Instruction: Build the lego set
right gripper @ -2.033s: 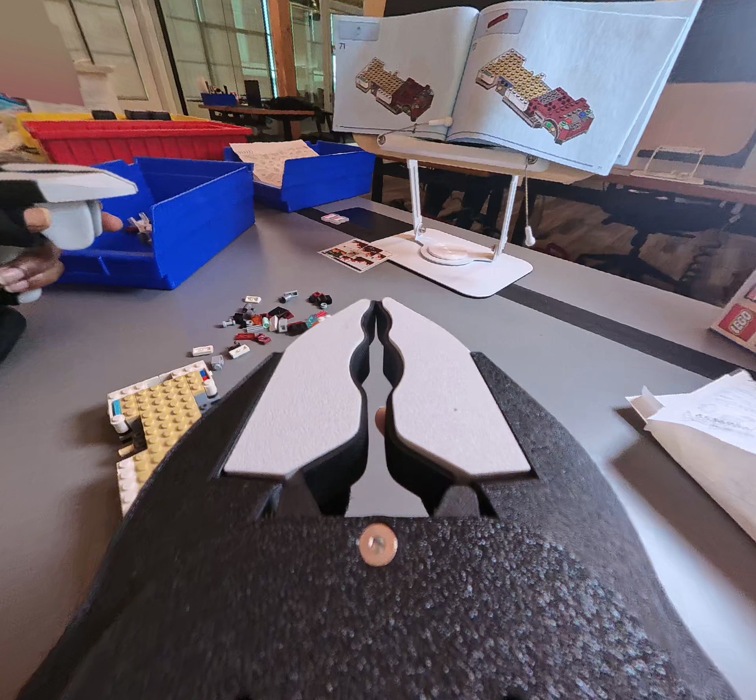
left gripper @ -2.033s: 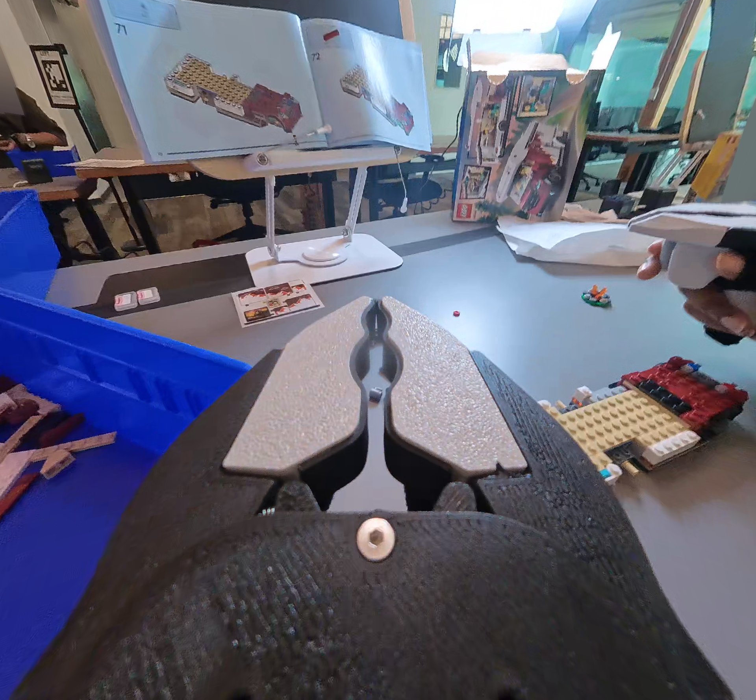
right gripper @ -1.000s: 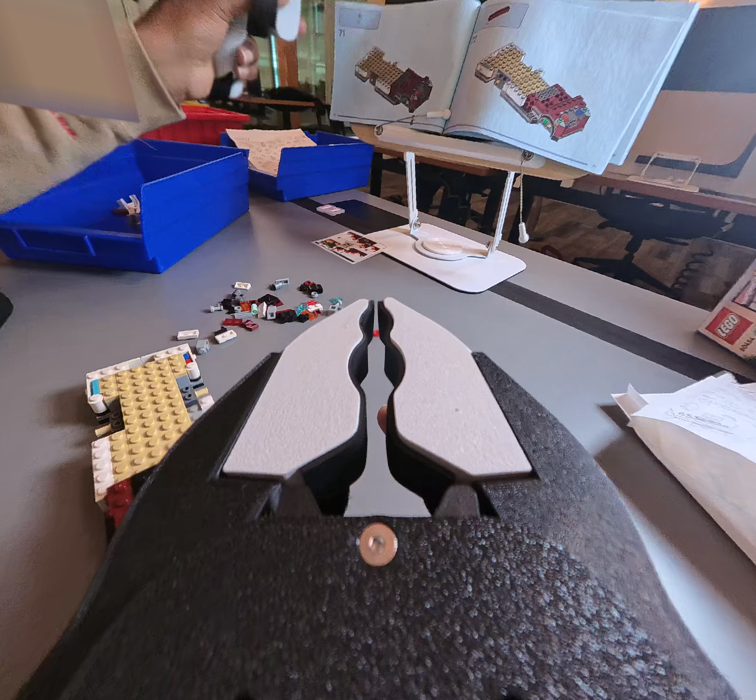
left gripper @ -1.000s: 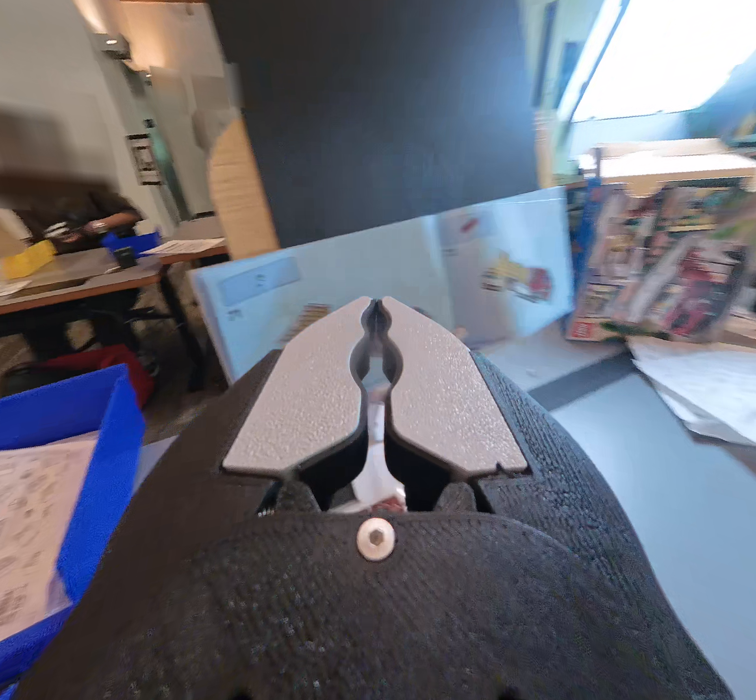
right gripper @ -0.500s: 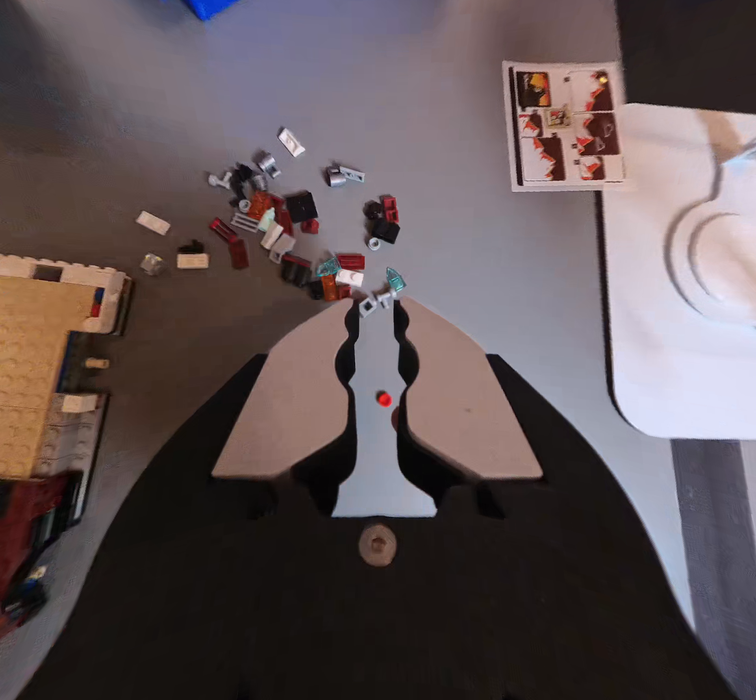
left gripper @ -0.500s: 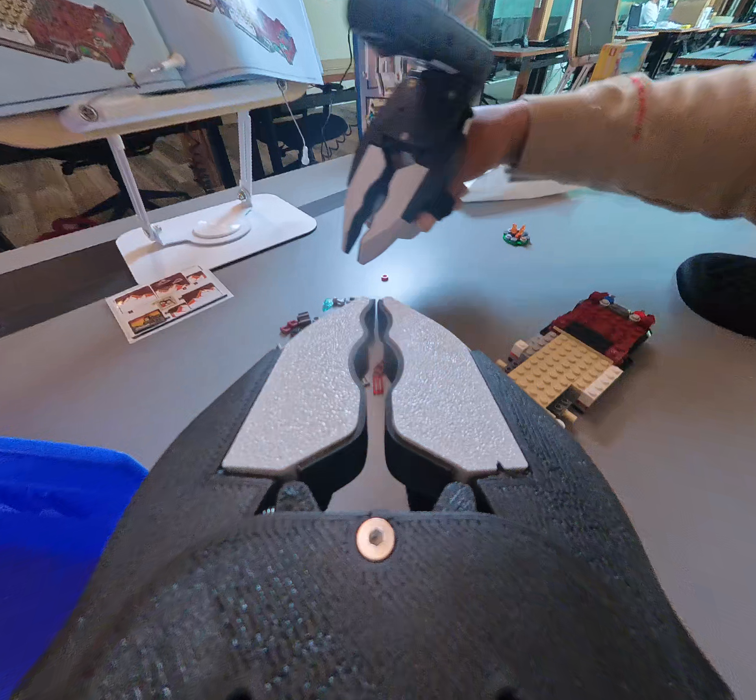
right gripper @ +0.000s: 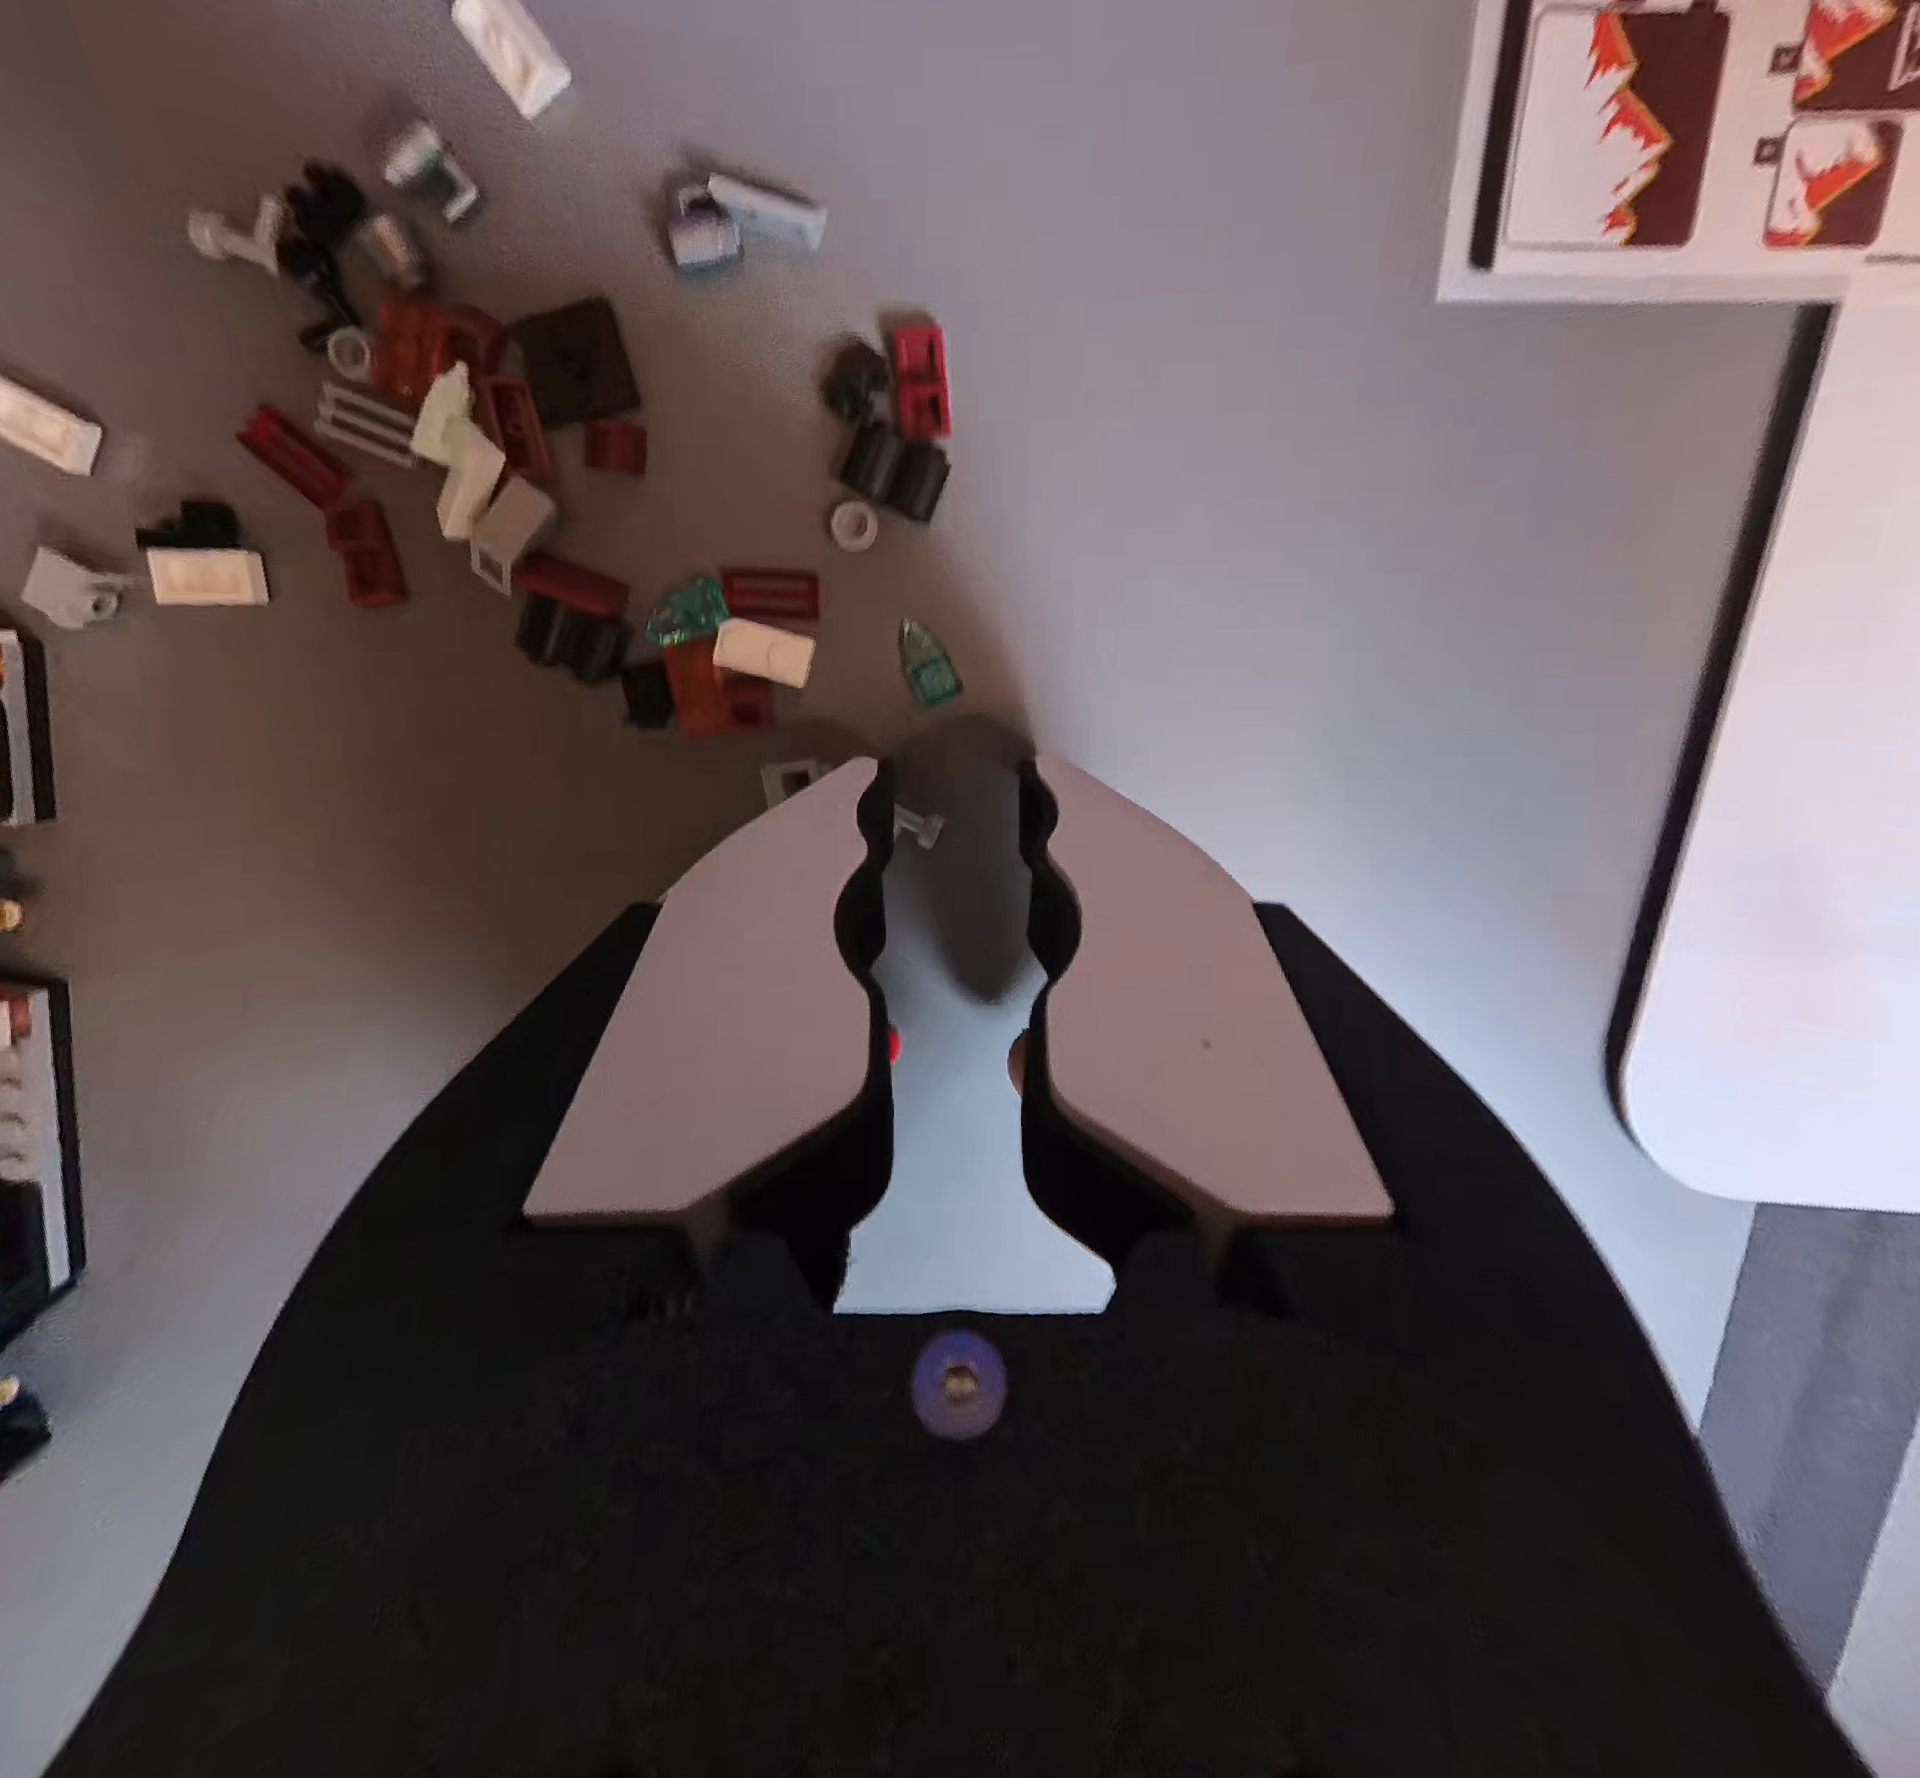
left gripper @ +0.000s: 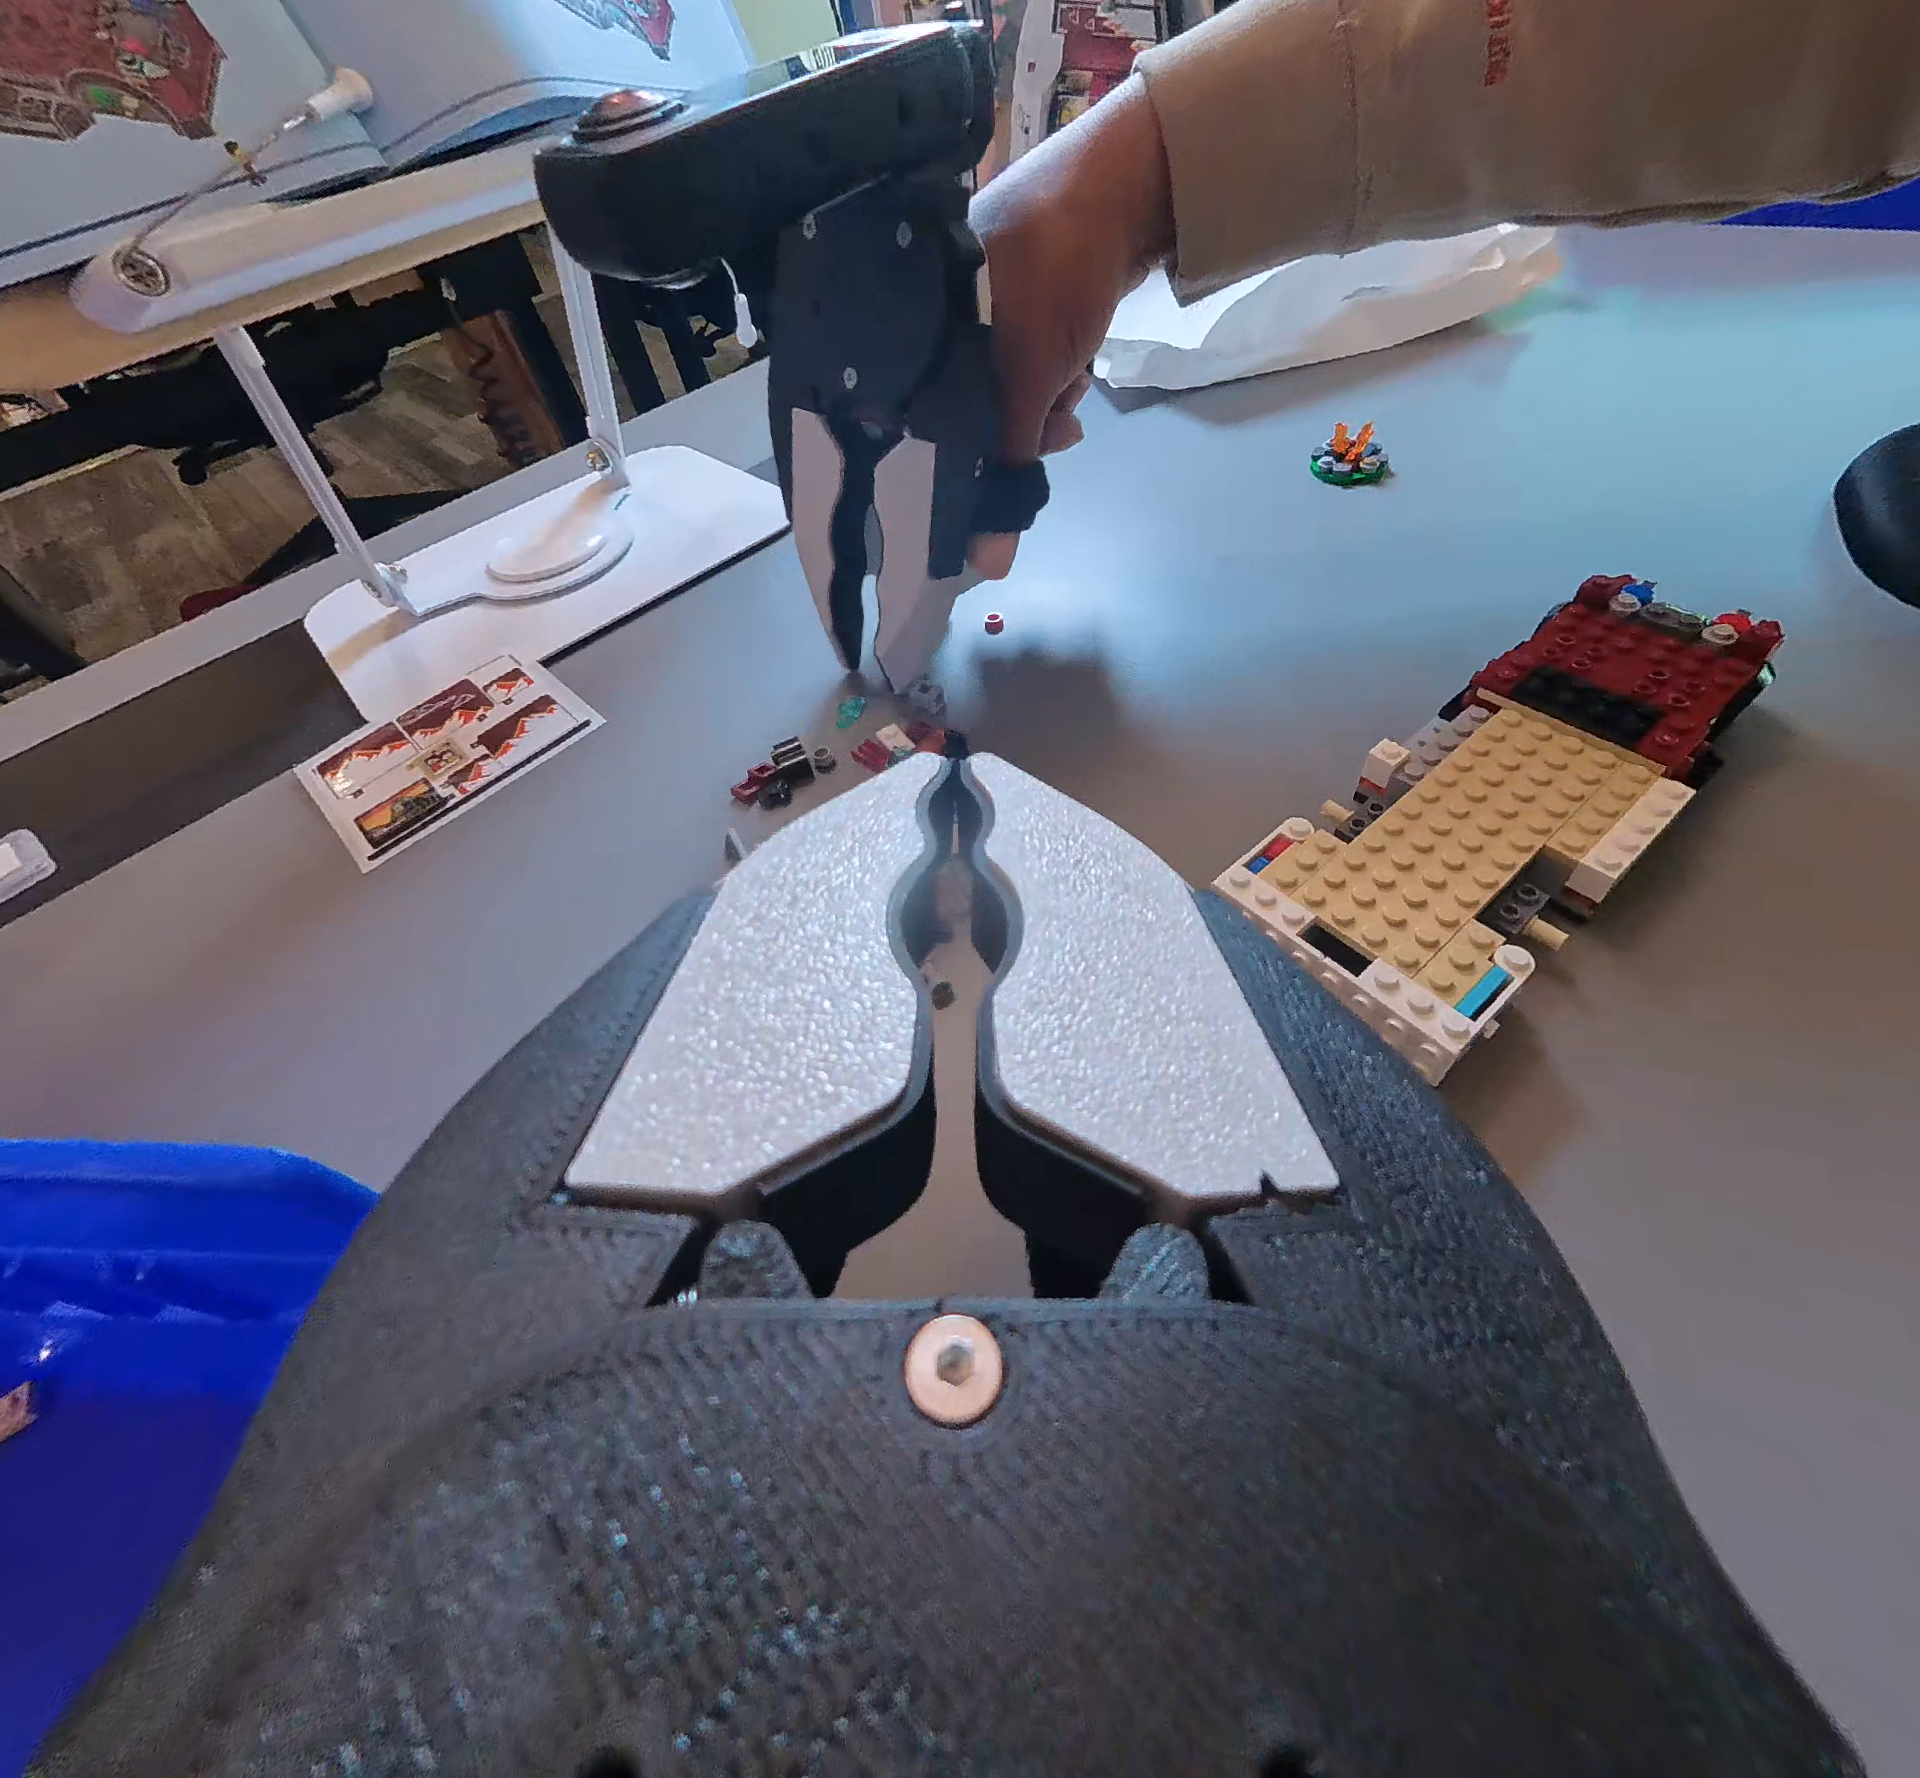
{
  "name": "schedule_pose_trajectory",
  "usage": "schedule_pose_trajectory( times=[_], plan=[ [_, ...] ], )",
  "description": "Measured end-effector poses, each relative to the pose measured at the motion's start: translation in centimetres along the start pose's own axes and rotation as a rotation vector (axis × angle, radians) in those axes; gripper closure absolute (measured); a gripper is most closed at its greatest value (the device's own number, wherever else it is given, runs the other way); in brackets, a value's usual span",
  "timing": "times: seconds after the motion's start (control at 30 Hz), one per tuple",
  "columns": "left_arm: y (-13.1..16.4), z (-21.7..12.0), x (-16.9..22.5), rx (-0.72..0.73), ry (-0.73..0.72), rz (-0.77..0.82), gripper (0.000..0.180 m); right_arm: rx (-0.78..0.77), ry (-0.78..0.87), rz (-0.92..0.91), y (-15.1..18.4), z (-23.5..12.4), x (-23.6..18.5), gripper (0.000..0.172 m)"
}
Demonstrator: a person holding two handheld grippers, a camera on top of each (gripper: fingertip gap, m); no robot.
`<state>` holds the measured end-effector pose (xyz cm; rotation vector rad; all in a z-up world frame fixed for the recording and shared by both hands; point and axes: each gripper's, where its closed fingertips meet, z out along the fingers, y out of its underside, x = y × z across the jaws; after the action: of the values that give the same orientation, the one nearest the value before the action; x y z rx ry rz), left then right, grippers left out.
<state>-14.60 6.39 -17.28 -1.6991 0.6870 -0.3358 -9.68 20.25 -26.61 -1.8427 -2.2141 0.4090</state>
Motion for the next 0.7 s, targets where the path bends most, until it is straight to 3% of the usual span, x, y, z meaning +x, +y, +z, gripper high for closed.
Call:
schedule_pose_trajectory(
  times=[0.1,0.23,0.7],
  plan=[
    [0.2,0.1,0.0,-0.006,0.014,-0.011,0.180,-0.030,-0.014,-0.028,1.3,-0.7,-0.4,0.149],
    [0.4,0.3,0.0,-0.013,0.018,-0.014,0.180,0.059,-0.001,-0.034,-0.9,-1.3,0.1,0.152],
    [1.4,0.6,0.1,-0.053,0.028,-0.008,0.180,0.046,-0.054,-0.138,-1.9,0.5,-0.5,0.164]
  ],
)
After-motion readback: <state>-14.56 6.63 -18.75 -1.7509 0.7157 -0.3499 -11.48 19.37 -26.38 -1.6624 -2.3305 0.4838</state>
